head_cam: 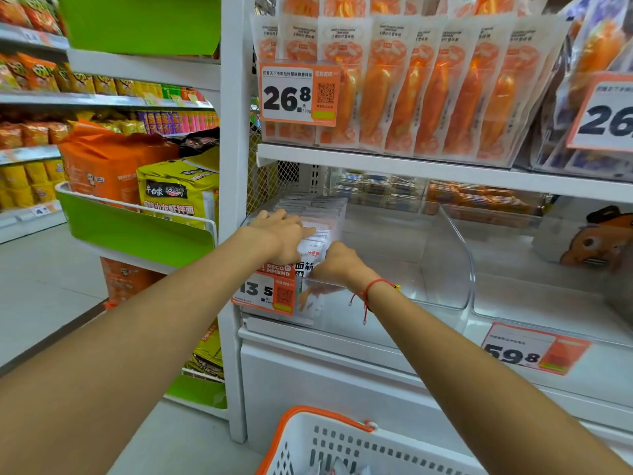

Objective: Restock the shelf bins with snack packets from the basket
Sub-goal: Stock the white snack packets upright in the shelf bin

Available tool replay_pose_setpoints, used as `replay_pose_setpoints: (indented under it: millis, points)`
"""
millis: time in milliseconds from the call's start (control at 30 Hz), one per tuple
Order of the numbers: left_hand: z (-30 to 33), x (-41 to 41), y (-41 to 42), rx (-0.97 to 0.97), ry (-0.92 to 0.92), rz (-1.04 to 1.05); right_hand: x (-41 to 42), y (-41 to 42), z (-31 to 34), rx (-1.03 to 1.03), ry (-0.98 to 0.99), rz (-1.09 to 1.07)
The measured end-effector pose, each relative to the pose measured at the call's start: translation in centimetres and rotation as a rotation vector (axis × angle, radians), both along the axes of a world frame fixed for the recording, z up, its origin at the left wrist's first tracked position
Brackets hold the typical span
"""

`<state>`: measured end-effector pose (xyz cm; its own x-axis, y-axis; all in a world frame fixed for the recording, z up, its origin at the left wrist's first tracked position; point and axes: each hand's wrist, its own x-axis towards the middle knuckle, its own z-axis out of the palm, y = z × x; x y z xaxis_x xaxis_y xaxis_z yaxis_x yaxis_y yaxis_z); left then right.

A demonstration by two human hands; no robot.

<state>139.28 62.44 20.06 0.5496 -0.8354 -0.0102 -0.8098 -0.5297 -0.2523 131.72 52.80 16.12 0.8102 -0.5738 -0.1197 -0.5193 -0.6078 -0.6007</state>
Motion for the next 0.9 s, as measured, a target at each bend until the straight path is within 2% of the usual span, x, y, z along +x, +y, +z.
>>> replay_pose_setpoints:
  millis: [100, 167, 267, 367, 467, 533, 633, 700, 800, 900]
  points:
    - [0.1, -0.5, 0.6, -0.070, 0.023, 0.013, -1.6, 0.2, 0.6, 0.164, 0.003, 0.044]
    - [0.1, -1.0, 1.3, -0.195, 0.019, 0.010, -2.7, 0.3, 1.1, 0.147, 0.023, 0.072]
    - [0.0, -2.3, 2.6, -0.478, 0.031, 0.015, -4.2, 0.1, 1.2, -0.013, -0.064, 0.060]
    - [-0.4, -4.8, 4.0, -0.754, 0.065, 0.016, -6.7, 0.4, 1.0, -0.154, -0.271, 0.008]
    - [-1.3, -7.7, 4.9, -0.888, 0.198, 0.031, -10.2, 1.3, 0.3, -0.315, -0.507, -0.002]
    - [-2.6, -9.6, 5.1, -0.914, 0.322, 0.069, -12.4, 1.7, -0.8, -0.337, -0.583, -0.007]
    - [-6.2, -12.2, 5.1, -0.919, 0.475, 0.104, -15.5, 2.0, -3.9, -0.247, -0.550, -0.028]
    - [-9.7, -13.6, 5.2, -0.859, 0.576, 0.124, -17.7, 2.3, -7.0, -0.232, -0.448, -0.003]
    - [-15.8, -15.2, 5.7, -0.666, 0.675, 0.183, -21.0, 3.1, -12.5, -0.230, -0.233, 0.084]
    - [-21.6, -17.1, 6.4, -0.500, 0.768, 0.236, -23.5, 4.2, -18.1, -0.146, 0.002, 0.132]
